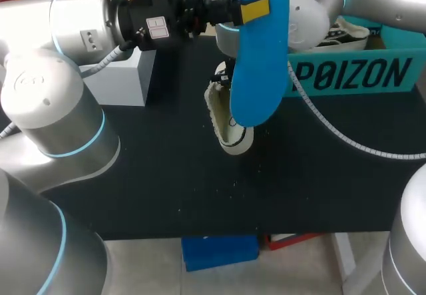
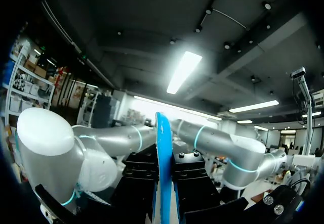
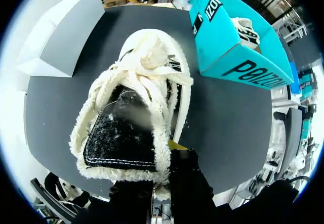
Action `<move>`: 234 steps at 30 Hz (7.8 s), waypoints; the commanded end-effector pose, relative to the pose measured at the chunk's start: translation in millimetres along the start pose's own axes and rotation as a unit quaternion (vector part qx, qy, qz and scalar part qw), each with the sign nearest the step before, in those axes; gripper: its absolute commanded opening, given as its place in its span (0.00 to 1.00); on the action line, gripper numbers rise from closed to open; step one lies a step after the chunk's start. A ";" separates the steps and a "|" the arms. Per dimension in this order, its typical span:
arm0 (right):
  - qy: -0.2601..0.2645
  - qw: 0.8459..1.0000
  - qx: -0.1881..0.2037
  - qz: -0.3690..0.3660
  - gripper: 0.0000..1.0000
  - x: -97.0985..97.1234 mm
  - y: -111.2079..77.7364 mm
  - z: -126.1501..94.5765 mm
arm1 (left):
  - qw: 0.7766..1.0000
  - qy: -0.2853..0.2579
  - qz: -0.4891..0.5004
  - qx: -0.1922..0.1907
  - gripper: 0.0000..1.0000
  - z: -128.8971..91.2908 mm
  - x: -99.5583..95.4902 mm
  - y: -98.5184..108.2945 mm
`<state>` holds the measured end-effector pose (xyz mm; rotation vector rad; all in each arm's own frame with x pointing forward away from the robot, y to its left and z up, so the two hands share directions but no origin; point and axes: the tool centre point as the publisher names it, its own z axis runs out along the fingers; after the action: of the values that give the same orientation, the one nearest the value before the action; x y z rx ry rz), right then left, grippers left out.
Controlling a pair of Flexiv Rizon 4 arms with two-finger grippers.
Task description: Take the shoe out of the shoebox, open the shoe tongue, remove and reinsert the insole, then place the shoe into the shoebox
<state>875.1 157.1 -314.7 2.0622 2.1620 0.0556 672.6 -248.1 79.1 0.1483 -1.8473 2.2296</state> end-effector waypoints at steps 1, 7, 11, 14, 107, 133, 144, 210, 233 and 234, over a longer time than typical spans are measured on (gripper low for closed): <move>-0.009 1.000 0.003 -0.007 0.00 14.2 0.9 11.3 | 1.000 -0.002 0.000 0.000 0.00 0.4 1.4 1.1; -0.009 1.000 0.012 -0.017 0.00 22.9 -4.5 24.0 | 1.000 -0.002 0.000 0.000 0.00 0.4 1.4 1.1; -0.013 1.000 0.019 -0.014 0.00 24.3 -4.9 33.8 | 1.000 -0.002 0.000 0.000 0.00 0.4 1.4 1.1; -0.015 1.000 0.025 -0.007 0.00 23.8 -4.7 39.8 | 1.000 -0.002 0.000 0.000 0.00 0.4 1.4 1.1; 0.609 0.784 -0.069 0.096 1.00 -35.4 -12.0 -93.4 | 0.973 -0.067 0.202 -0.094 0.00 2.2 2.2 1.4; 0.609 0.784 -0.069 0.096 1.00 -35.4 -12.0 -93.4 | 0.880 -0.090 0.422 -0.200 0.00 20.3 -3.7 49.2; 0.609 0.784 -0.069 0.096 1.00 -35.4 -12.0 -93.4 | 0.849 -0.086 0.495 -0.163 0.00 25.6 16.2 57.0; 0.609 0.784 -0.069 0.096 1.00 -35.4 -12.0 -93.4 | 0.732 -0.004 0.669 -0.127 0.00 -11.0 16.8 323.0; 0.609 0.784 -0.069 0.096 1.00 -35.4 -12.0 -93.4 | 0.703 -0.044 0.699 -0.118 0.00 -14.1 12.4 305.9; 0.609 0.784 -0.069 0.096 1.00 -35.4 -12.0 -93.4 | 0.701 -0.044 0.701 -0.123 0.00 -14.2 12.3 305.7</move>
<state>852.5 127.4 -219.9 2.4025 2.2161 1.9847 587.8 -281.3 -202.7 -1.8213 -2.7124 2.4790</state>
